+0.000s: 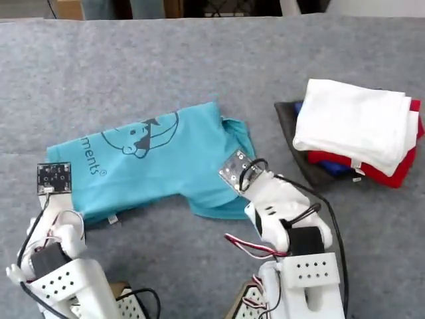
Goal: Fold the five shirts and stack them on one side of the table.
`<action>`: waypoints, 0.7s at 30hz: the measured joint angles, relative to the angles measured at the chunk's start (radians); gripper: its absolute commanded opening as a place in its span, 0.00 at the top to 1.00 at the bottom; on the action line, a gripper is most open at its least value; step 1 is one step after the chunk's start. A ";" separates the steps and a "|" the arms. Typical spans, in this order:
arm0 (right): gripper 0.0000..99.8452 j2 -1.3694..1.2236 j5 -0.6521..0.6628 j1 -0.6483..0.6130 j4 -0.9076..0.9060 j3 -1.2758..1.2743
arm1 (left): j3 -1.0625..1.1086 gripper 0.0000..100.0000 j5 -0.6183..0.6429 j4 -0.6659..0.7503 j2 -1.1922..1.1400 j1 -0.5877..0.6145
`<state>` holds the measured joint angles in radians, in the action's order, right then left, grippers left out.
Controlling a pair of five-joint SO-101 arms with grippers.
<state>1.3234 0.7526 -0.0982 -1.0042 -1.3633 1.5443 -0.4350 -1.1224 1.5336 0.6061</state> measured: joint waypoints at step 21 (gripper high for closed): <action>0.88 0.005 0.127 0.025 -0.037 0.107 | -0.247 0.84 -0.130 -0.235 0.000 0.083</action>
<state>1.3280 0.8800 -0.0736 -1.0411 -1.2559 1.2973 -0.5654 -1.3571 1.5336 0.6889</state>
